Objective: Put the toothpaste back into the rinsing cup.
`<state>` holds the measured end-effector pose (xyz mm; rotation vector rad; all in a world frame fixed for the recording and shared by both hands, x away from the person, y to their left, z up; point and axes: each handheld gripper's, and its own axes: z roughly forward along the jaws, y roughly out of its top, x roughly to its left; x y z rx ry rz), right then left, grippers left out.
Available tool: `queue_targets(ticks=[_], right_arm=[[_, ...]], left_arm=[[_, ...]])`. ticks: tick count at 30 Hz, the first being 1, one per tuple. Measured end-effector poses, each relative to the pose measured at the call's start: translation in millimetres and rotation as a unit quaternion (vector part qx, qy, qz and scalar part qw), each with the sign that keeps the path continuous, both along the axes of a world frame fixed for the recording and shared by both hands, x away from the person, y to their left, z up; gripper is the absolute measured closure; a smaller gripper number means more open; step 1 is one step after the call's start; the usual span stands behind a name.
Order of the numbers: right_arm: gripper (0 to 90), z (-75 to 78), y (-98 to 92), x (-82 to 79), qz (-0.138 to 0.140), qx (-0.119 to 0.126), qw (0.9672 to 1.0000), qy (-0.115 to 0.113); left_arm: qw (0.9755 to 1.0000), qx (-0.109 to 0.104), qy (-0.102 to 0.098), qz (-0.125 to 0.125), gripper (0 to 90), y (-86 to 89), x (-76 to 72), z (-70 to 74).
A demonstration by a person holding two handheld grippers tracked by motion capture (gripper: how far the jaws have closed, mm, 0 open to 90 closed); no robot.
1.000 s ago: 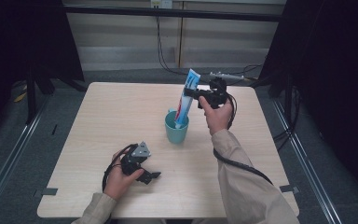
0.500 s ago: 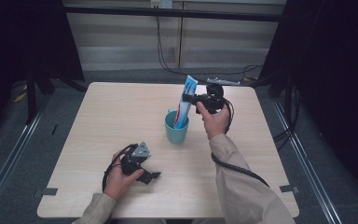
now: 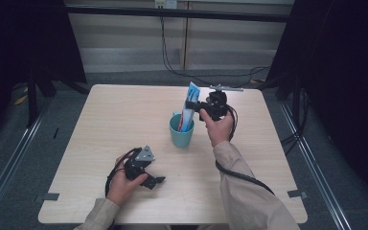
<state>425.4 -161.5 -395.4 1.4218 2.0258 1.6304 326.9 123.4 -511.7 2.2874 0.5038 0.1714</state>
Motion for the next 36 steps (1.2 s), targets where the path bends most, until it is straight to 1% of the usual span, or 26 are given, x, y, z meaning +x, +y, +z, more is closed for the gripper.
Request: queue_targets(ticks=[7,20,23,27,36], right_arm=[[72.5,-7.5,3.5,-1.9,0.0,-0.005,1.0,0.003],[71.9,-19.1,4.9,-3.4,-0.005,-0.006,0.9999,0.011],[71.7,-20.2,6.2,-3.9,-0.002,-0.011,0.9999,0.011],[71.6,-21.1,6.2,-4.9,-0.003,-0.008,0.9999,0.01],[70.9,-21.6,-0.5,-6.2,-0.009,-0.01,0.9998,0.015]], left_arm=[[1.0,0.0,0.0,0.0,4.4,0.0,0.0,0.0],[1.0,-0.001,0.001,0.001,4.4,-0.1,-0.2,-0.1],[1.0,-0.001,0.001,0.001,4.4,-0.1,-0.2,-0.1],[1.0,-0.001,0.001,0.001,4.4,-0.1,-0.2,-0.1],[1.0,-0.001,0.001,0.001,4.4,-0.1,-0.2,-0.1]])
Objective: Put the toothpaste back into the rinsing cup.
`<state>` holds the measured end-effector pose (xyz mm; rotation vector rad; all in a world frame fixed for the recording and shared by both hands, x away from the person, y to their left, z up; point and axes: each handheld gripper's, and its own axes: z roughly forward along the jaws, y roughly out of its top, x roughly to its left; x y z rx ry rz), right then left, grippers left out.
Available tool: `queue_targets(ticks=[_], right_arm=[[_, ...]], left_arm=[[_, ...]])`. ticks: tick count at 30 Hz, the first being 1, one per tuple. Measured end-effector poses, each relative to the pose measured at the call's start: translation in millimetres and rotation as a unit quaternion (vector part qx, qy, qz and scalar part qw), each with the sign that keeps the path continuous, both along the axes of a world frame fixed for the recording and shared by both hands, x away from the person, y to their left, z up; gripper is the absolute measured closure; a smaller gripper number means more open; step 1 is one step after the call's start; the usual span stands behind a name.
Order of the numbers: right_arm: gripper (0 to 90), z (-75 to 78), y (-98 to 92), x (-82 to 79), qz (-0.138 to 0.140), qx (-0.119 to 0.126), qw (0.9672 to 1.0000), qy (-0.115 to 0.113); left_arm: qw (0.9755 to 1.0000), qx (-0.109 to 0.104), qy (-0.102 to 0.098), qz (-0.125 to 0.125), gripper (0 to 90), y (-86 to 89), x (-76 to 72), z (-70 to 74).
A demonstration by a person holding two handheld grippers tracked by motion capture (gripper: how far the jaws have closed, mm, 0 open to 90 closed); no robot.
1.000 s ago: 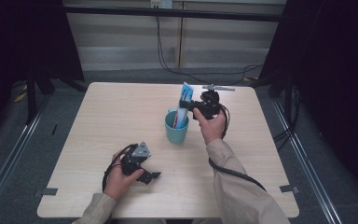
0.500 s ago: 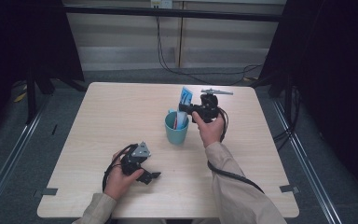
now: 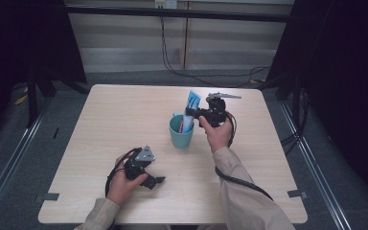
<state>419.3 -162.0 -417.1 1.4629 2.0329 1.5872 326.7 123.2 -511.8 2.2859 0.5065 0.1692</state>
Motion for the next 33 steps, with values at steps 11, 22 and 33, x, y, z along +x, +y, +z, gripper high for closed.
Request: queue_targets(ticks=[11,22,33], right_arm=[[68.6,-0.2,-4.8,-1.6,0.002,0.0,1.0,0.003],[62.8,1.3,-8.7,-3.7,-0.002,-0.006,1.0,0.002],[50.9,2.2,-11.2,-5.6,0.006,-0.01,0.9999,0.002]], left_arm=[[1.0,0.0,0.0,0.0,4.4,0.0,0.0,0.0],[1.0,0.001,-0.001,0.0,4.4,0.1,0.0,0.1],[1.0,0.003,0.0,0.0,4.3,0.2,-0.1,0.4]])
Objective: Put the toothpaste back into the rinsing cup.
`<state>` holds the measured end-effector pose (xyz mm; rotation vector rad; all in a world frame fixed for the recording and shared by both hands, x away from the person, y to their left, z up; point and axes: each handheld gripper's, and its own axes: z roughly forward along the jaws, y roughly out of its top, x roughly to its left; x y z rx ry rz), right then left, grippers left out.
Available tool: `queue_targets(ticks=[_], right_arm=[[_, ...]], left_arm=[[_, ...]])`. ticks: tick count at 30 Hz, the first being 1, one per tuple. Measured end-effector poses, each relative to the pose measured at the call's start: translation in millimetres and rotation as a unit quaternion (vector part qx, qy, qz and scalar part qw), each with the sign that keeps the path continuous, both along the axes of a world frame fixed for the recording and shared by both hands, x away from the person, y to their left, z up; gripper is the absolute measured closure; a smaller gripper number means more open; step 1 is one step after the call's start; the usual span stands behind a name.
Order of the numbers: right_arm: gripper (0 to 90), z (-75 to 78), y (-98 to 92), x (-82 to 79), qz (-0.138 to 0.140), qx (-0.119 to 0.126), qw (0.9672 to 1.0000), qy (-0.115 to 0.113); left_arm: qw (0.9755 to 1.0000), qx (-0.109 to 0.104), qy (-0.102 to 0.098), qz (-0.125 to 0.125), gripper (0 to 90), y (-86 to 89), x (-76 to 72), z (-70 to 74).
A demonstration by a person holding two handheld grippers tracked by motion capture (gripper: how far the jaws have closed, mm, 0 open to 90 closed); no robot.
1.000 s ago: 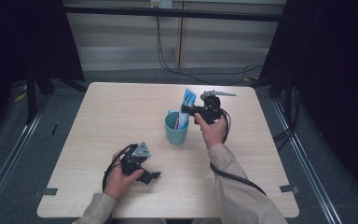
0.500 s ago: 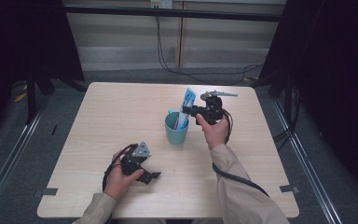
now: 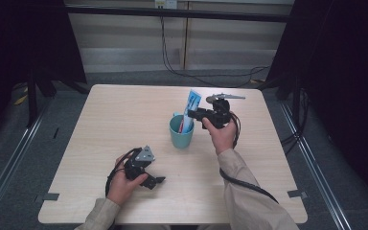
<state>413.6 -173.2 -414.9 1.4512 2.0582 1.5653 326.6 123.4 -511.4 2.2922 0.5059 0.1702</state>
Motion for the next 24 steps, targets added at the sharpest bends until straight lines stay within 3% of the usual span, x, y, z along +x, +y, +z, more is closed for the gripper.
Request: queue_targets(ticks=[12,24], right_arm=[[39.5,3.4,-6.3,-4.1,-0.001,-0.004,1.0,-0.006],[30.2,5.2,-14.6,-14.1,0.019,-0.019,0.9995,-0.014]], left_arm=[[1.0,0.0,0.0,0.0,4.3,0.0,0.0,0.0],[1.0,0.001,0.0,-0.001,4.3,0.0,0.0,0.1]])
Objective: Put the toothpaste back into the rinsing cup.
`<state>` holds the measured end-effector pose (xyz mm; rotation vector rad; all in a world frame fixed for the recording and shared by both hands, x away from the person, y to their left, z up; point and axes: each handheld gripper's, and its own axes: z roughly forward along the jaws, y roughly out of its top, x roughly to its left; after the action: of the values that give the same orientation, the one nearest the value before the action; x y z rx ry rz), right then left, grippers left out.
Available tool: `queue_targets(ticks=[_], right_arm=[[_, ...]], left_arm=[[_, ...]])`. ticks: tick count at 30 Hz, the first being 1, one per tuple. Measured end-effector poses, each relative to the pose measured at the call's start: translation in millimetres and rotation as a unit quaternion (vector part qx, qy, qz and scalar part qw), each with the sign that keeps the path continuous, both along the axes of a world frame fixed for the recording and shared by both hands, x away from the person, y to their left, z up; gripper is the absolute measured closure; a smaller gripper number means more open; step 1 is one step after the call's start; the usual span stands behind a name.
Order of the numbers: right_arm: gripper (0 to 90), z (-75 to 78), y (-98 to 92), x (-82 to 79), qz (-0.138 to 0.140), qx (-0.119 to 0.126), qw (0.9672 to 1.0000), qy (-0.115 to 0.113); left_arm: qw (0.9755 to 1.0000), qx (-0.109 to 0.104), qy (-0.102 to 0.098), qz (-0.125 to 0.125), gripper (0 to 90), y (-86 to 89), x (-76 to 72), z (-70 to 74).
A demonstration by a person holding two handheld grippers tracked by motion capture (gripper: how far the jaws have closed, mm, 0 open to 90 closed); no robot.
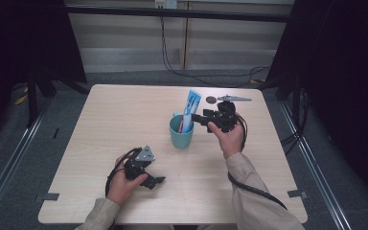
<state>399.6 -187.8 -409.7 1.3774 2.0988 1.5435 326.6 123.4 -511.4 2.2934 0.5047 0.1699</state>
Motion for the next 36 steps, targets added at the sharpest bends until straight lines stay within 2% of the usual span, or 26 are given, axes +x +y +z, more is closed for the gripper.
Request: queue_targets(ticks=[8,15,26,36], right_arm=[[26.4,5.8,-6.6,-7.9,0.009,-0.013,0.9998,-0.014],[25.5,5.9,-13.2,-14.3,0.014,-0.023,0.9996,-0.014],[23.2,1.4,-23.3,-23.6,0.025,-0.023,0.9993,-0.016],[22.4,-10.0,-33.7,-34.0,0.029,-0.027,0.9991,-0.016]], left_arm=[[1.0,0.003,-0.001,-0.002,4.3,0.3,0.2,0.2],[1.0,0.002,-0.001,-0.002,4.3,0.3,0.3,0.1],[1.0,0.002,-0.001,-0.002,4.3,0.2,0.2,0.1],[1.0,0.002,-0.001,-0.002,4.3,0.3,0.2,0.1]])
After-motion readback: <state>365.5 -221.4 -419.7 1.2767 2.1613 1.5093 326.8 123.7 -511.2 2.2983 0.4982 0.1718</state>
